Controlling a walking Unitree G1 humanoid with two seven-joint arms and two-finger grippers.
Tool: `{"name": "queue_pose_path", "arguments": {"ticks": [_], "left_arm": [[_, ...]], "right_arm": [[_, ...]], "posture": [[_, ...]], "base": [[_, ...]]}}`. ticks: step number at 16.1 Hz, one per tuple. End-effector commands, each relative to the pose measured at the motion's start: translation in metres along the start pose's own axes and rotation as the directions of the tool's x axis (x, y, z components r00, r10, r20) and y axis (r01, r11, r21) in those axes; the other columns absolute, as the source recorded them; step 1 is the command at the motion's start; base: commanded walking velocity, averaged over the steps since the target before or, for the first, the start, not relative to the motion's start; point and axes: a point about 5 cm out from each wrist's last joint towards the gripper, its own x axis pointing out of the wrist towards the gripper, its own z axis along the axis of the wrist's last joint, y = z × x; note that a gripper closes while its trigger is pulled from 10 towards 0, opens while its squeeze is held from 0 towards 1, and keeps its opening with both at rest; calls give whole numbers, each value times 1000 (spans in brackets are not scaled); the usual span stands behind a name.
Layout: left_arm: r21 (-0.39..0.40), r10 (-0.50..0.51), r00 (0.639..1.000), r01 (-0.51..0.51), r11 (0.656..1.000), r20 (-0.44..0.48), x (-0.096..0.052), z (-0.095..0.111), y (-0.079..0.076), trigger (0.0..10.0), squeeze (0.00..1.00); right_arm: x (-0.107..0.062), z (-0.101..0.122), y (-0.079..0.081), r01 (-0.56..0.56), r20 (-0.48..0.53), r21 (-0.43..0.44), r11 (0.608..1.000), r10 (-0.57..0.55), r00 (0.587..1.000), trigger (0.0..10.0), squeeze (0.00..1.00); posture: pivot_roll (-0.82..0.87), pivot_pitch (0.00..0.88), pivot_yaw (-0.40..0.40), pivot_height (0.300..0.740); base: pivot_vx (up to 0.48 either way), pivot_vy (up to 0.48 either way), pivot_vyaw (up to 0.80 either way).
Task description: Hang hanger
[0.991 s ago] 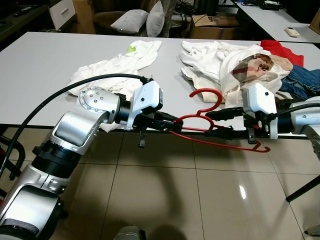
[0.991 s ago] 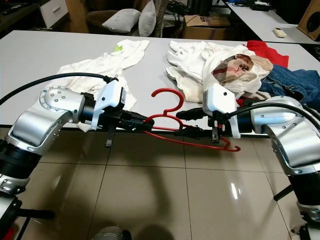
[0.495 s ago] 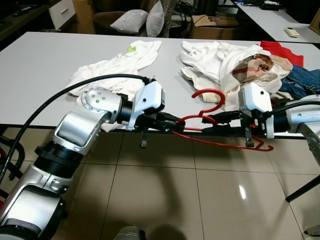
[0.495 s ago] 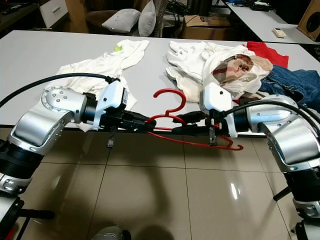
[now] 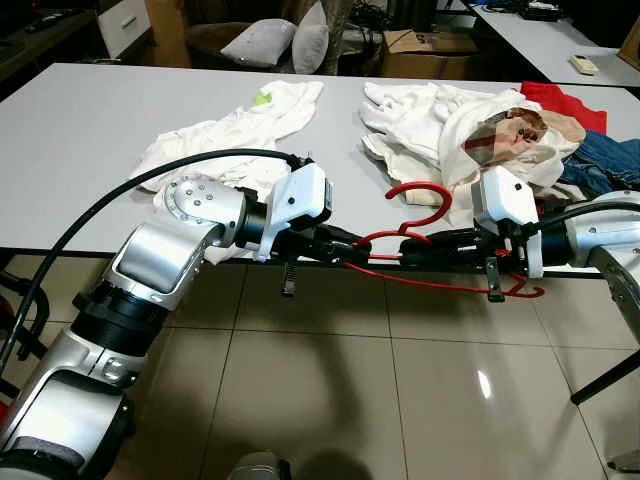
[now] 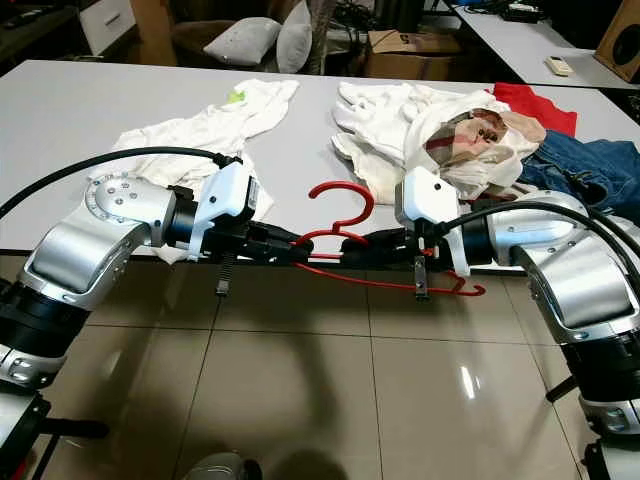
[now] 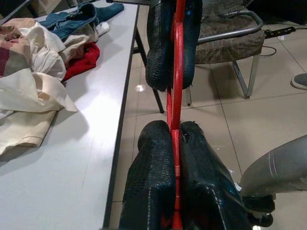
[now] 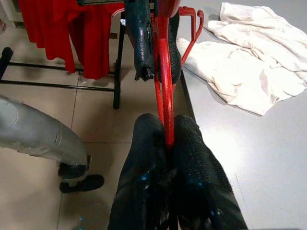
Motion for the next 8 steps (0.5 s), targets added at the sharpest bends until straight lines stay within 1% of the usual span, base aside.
{"name": "queue_pose_path", "arguments": {"ticks": [1,2,3,4,5,6,7,8], "left_arm": [[23,-5,1000,5,1000,-2,-1,5,3,0,0],[29,5,1000,-5,1000,1,-2,6,5,0,0],[40,37,999,-37,998,4,-2,7,7,784,0],[9,35,999,-36,999,37,-1,9,9,10000,0],[5,19,999,-20,1000,50,-3,10,7,10000,161],[4,-19,997,19,1000,80,-6,13,4,10000,1000],[3,-29,995,29,1000,94,-7,14,2,10000,1000],[0,-34,991,34,999,131,-8,18,2,10000,1000]], "right_arm": [[0,3,-2,-6,-8,-7,1000,6,1000,0,0],[0,3,-2,-8,-8,-6,1000,8,1000,0,0],[0,2,-2,-8,-7,-5,1000,8,1000,0,0],[-1,2,-2,-7,-7,-5,1000,7,1000,0,0],[-1,2,-2,-8,-6,-4,1000,8,1000,0,0],[0,1,0,-8,-5,0,1000,8,1000,0,0],[0,1,1,-7,-4,3,1000,7,1000,0,0],[-1,-1,1,-4,-4,8,1000,4,1000,0,0]], "posture": [[55,0,-18,740],[55,0,-15,740],[55,0,-15,740],[54,0,-17,740],[54,0,-17,740],[52,0,-22,740],[52,0,-23,740],[50,0,-24,740]], "base": [[0,0,0],[0,0,0],[0,0,0],[0,0,0],[0,0,0],[0,0,0],[0,0,0],[0,0,0]]}}
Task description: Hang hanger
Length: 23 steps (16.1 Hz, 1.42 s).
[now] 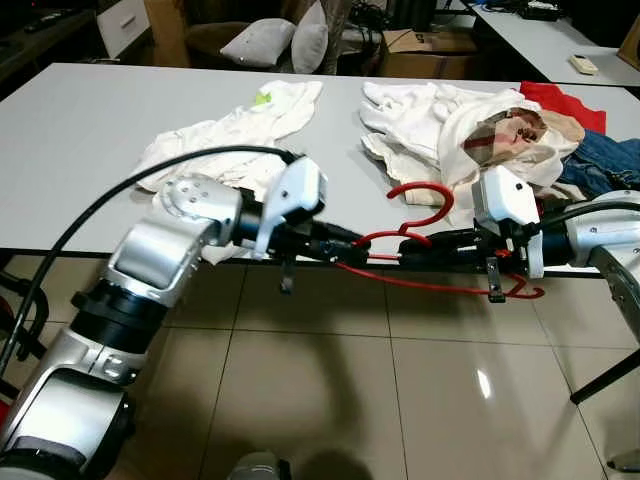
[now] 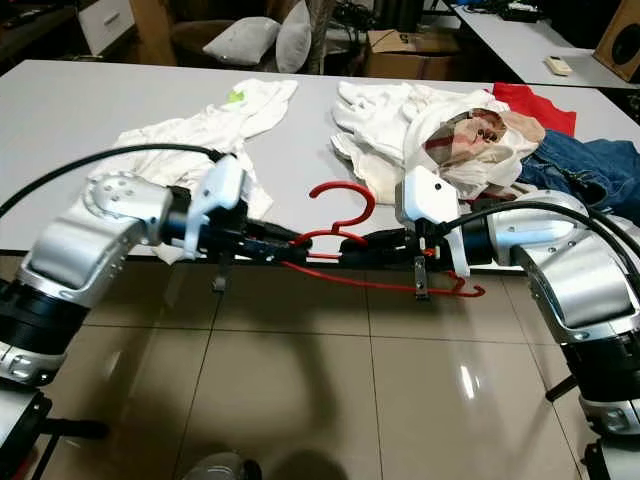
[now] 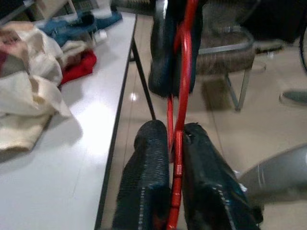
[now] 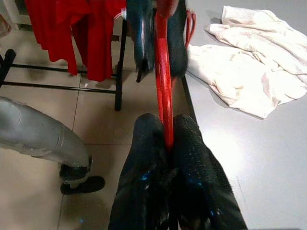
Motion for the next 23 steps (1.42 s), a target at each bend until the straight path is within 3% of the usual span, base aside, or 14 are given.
{"name": "queue_pose_path", "arguments": {"ticks": [1,3,4,6,11,12,13,15,17,18,19,20,22,23], "left_arm": [[54,-17,995,12,998,95,-2,21,0,10000,1000],[60,6,994,-12,998,113,-5,24,3,10000,1000],[43,10,991,-16,999,130,-9,25,3,10000,0],[31,30,987,-35,999,156,-15,26,1,10000,0],[-74,274,924,-264,962,266,-38,25,11,10000,0],[-114,457,863,-442,890,215,-52,10,14,10000,0],[-145,606,789,-591,794,101,-64,-12,6,10000,0],[-174,686,726,-671,721,47,-68,-30,-11,10000,0],[-210,799,601,-783,585,-15,-67,-51,-30,10000,0],[-207,859,510,-847,490,-54,-66,-60,-33,10000,0],[-182,909,403,-906,381,-105,-61,-72,-41,10000,0],[-190,910,398,-908,373,-113,-56,-73,-43,10000,0],[-188,898,421,-899,395,-129,-27,-73,-45,10000,0],[-188,898,416,-902,388,-144,-15,-74,-45,10000,0]], "right_arm": [[-3,-3,1,10,-15,16,1000,-9,1000,0,0],[-4,-4,0,19,-19,21,1000,-19,1000,0,0],[-5,-7,4,23,-29,33,999,-22,999,0,0],[-5,-12,12,18,-39,71,997,-15,999,0,0],[-3,-19,24,93,27,169,981,-99,995,0,0],[0,-25,27,226,41,221,949,-240,970,0,0],[2,-33,36,332,12,267,905,-347,938,0,0],[5,-43,46,419,-38,311,853,-430,902,0,0],[10,-53,55,573,-82,387,722,-592,802,510,0],[14,-54,58,634,-100,417,651,-660,744,7294,0],[22,-59,64,711,-175,486,508,-740,649,10000,0],[24,-61,65,728,-204,504,464,-756,622,10000,0],[30,-69,60,793,-298,540,281,-818,493,10000,0],[31,-69,59,817,-316,527,232,-839,443,10000,0]], "posture": [[46,0,-23,740],[44,0,-8,740],[44,0,-7,740],[47,0,-9,740],[60,0,-16,740],[56,0,-14,740],[49,0,-7,740],[42,0,6,740],[48,0,3,740],[46,0,-7,740],[36,0,-10,740],[33,0,-11,740],[30,0,3,740],[32,0,7,740]], "base": [[0,0,0],[0,0,0],[0,0,0],[0,0,0],[0,0,0],[0,0,0],[0,0,0],[0,0,0],[0,0,0],[0,0,0],[0,0,0],[0,0,0],[0,298,0],[0,345,0]]}}
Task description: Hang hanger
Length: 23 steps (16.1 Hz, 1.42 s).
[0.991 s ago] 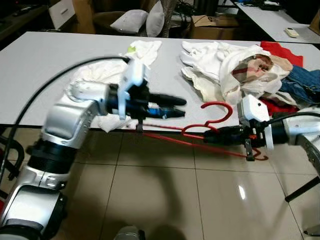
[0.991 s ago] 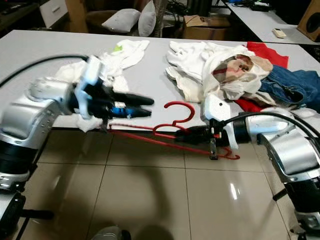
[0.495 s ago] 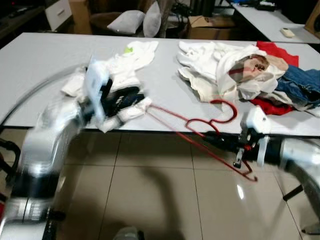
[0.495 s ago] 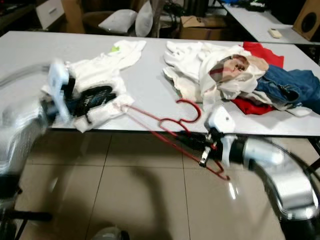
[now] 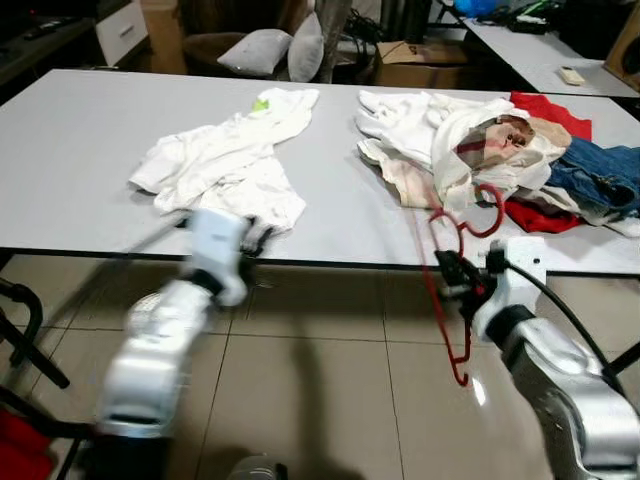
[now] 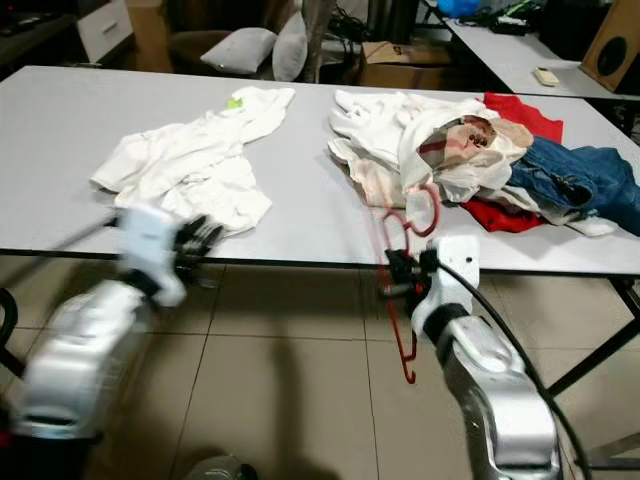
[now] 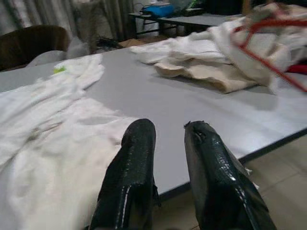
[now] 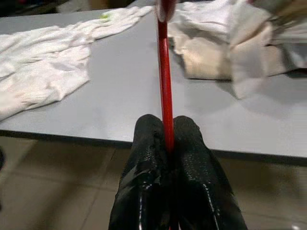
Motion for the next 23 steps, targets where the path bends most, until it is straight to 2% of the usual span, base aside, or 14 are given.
{"name": "queue_pose_path", "arguments": {"ticks": [1,2,3,4,5,7,8,11,13,14,17,20,22,23], "left_arm": [[11,39,999,-39,999,0,1,2,1,10000,0],[12,71,997,-71,997,-10,0,-4,2,10000,0],[18,102,995,-101,995,-18,-1,-7,5,10000,0],[14,117,993,-117,993,-10,2,-4,8,10000,0],[18,127,992,-127,992,-4,7,-1,11,10000,0],[8,148,989,-148,989,1,10,3,11,10000,0],[12,148,989,-148,989,0,8,2,11,10000,0],[24,218,976,-218,976,-12,3,-2,22,10000,0],[31,210,978,-210,977,-6,6,1,20,10000,0],[49,175,985,-174,983,-1,5,2,15,10000,0],[37,212,977,-211,977,-19,3,-4,20,10000,0],[23,193,981,-193,981,7,14,5,15,10000,0],[-55,143,990,-144,988,-15,9,0,7,10000,0],[-72,154,988,-155,985,-28,7,-2,8,10000,0]], "right_arm": [[-2,3,-5,90,33,-48,995,-88,996,10000,0],[-6,-2,-3,100,22,18,995,-101,995,10000,0],[-8,-5,-4,162,14,50,986,-162,987,10000,0],[-4,0,-6,217,77,10,976,-217,973,10000,0],[1,4,-4,200,93,24,980,-201,975,10000,0],[4,11,-2,196,126,-42,980,-190,974,10000,0],[4,9,3,125,109,11,992,-126,986,10000,0],[7,5,11,86,90,41,995,-89,992,10000,0],[9,6,9,89,93,37,995,-92,991,10000,0],[9,6,6,97,94,64,993,-103,990,10000,0],[8,4,6,109,86,52,993,-113,990,10000,0],[9,8,-4,162,105,8,987,-162,981,10000,0],[4,1,-3,170,85,65,983,-175,981,10000,0],[3,1,0,151,86,92,984,-159,983,10000,0]], "posture": [[26,0,3,740],[24,0,0,740],[21,0,-3,740],[22,0,-6,740],[22,0,-1,740],[28,0,-1,740],[38,0,-15,740],[45,0,-40,740],[53,0,-33,740],[54,0,-40,740],[43,0,-41,740],[43,0,-27,740],[37,0,-28,740],[37,0,-29,740]], "base": [[0,337,0],[0,337,0],[0,341,0],[0,330,0],[0,337,0],[0,334,0],[0,334,0],[0,335,0],[0,337,0],[0,334,0],[0,336,0],[0,223,0],[0,0,0],[0,0,0]]}}
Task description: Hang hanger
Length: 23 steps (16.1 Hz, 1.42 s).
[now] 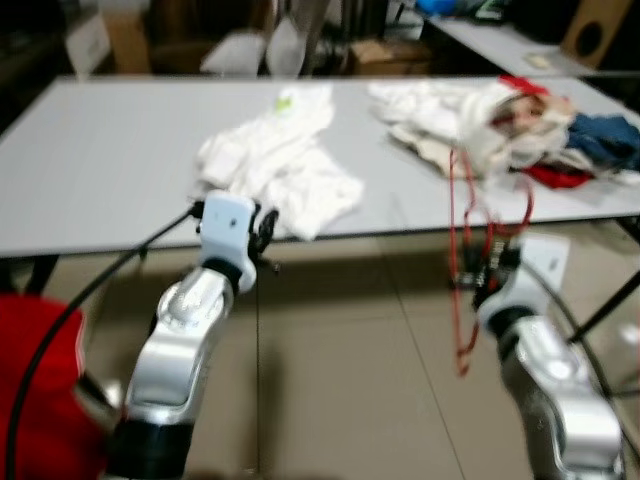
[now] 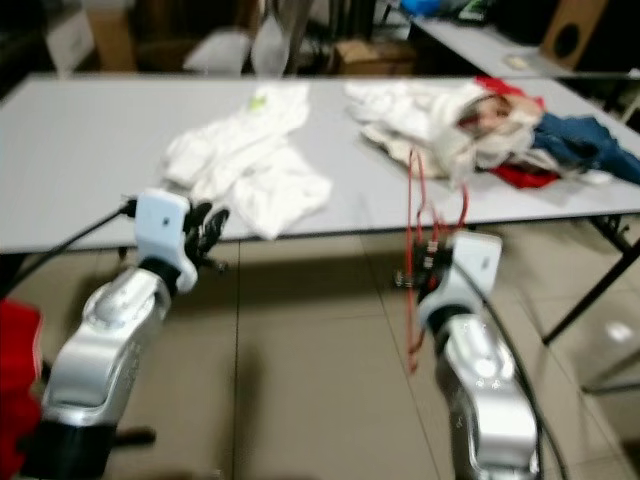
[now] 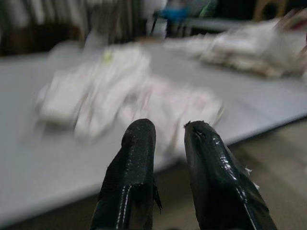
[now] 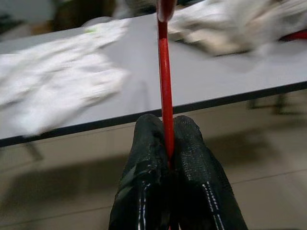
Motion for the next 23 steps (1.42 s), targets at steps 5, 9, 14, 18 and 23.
{"name": "queue_pose_path", "arguments": {"ticks": [5,9,14,18,23], "left_arm": [[26,-11,1000,10,1000,25,5,3,-5,10000,0],[-4,48,999,-48,999,17,10,1,3,10000,0],[-35,113,994,-112,993,4,3,-4,14,10000,0],[3,81,997,-81,997,9,3,-2,12,10000,0],[-9,105,994,-105,994,8,5,-1,15,10000,0]], "right_arm": [[-1,12,-1,-28,50,-1,1000,28,998,10000,0],[5,22,-5,-54,67,-63,997,58,996,10000,0],[10,22,1,-104,50,-90,990,109,993,10000,0],[12,19,4,-135,37,-106,985,139,990,10000,0],[11,19,4,-146,30,-184,972,154,988,10000,0]], "posture": [[28,0,-14,740],[19,0,-14,740],[23,0,-47,740],[32,0,-45,740],[32,0,-37,740]], "base": [[0,0,0],[122,0,0],[258,0,0],[292,0,-400],[299,0,0]]}}
